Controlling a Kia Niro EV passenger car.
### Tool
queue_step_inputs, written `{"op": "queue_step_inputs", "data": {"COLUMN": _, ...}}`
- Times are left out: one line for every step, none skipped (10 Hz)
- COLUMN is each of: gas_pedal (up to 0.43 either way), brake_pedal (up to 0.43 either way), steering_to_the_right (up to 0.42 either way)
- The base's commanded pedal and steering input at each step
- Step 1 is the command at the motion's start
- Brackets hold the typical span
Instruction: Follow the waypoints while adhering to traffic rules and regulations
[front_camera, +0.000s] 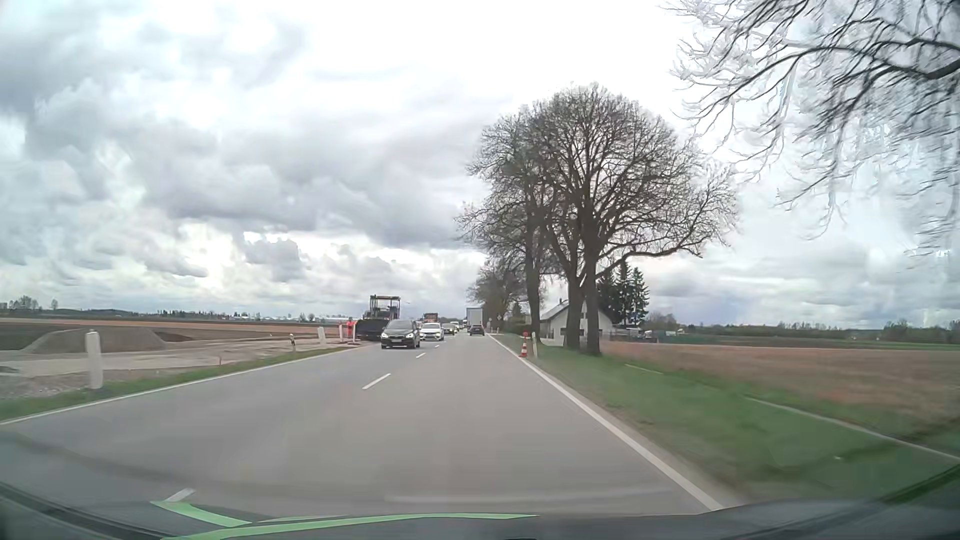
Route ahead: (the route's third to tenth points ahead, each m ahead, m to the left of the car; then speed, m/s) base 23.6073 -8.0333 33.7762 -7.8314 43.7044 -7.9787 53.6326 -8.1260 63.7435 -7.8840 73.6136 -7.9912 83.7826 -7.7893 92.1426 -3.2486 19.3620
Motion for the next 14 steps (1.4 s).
{"op": "queue_step_inputs", "data": {"gas_pedal": 0.138, "brake_pedal": 0.0, "steering_to_the_right": 0.003}}
{"op": "queue_step_inputs", "data": {"gas_pedal": 0.13, "brake_pedal": 0.0, "steering_to_the_right": 0.003}}
{"op": "queue_step_inputs", "data": {"gas_pedal": 0.118, "brake_pedal": 0.0, "steering_to_the_right": 0.002}}
{"op": "queue_step_inputs", "data": {"gas_pedal": 0.11, "brake_pedal": 0.0, "steering_to_the_right": 0.002}}
{"op": "queue_step_inputs", "data": {"gas_pedal": 0.11, "brake_pedal": 0.0, "steering_to_the_right": 0.003}}
{"op": "queue_step_inputs", "data": {"gas_pedal": 0.11, "brake_pedal": 0.0, "steering_to_the_right": 0.002}}
{"op": "queue_step_inputs", "data": {"gas_pedal": 0.098, "brake_pedal": 0.0, "steering_to_the_right": 0.002}}
{"op": "queue_step_inputs", "data": {"gas_pedal": 0.098, "brake_pedal": 0.0, "steering_to_the_right": 0.003}}
{"op": "queue_step_inputs", "data": {"gas_pedal": 0.098, "brake_pedal": 0.0, "steering_to_the_right": 0.003}}
{"op": "queue_step_inputs", "data": {"gas_pedal": 0.098, "brake_pedal": 0.0, "steering_to_the_right": 0.002}}
{"op": "queue_step_inputs", "data": {"gas_pedal": 0.098, "brake_pedal": 0.0, "steering_to_the_right": 0.003}}
{"op": "queue_step_inputs", "data": {"gas_pedal": 0.098, "brake_pedal": 0.0, "steering_to_the_right": 0.003}}
{"op": "queue_step_inputs", "data": {"gas_pedal": 0.098, "brake_pedal": 0.0, "steering_to_the_right": 0.004}}
{"op": "queue_step_inputs", "data": {"gas_pedal": 0.098, "brake_pedal": 0.0, "steering_to_the_right": 0.004}}
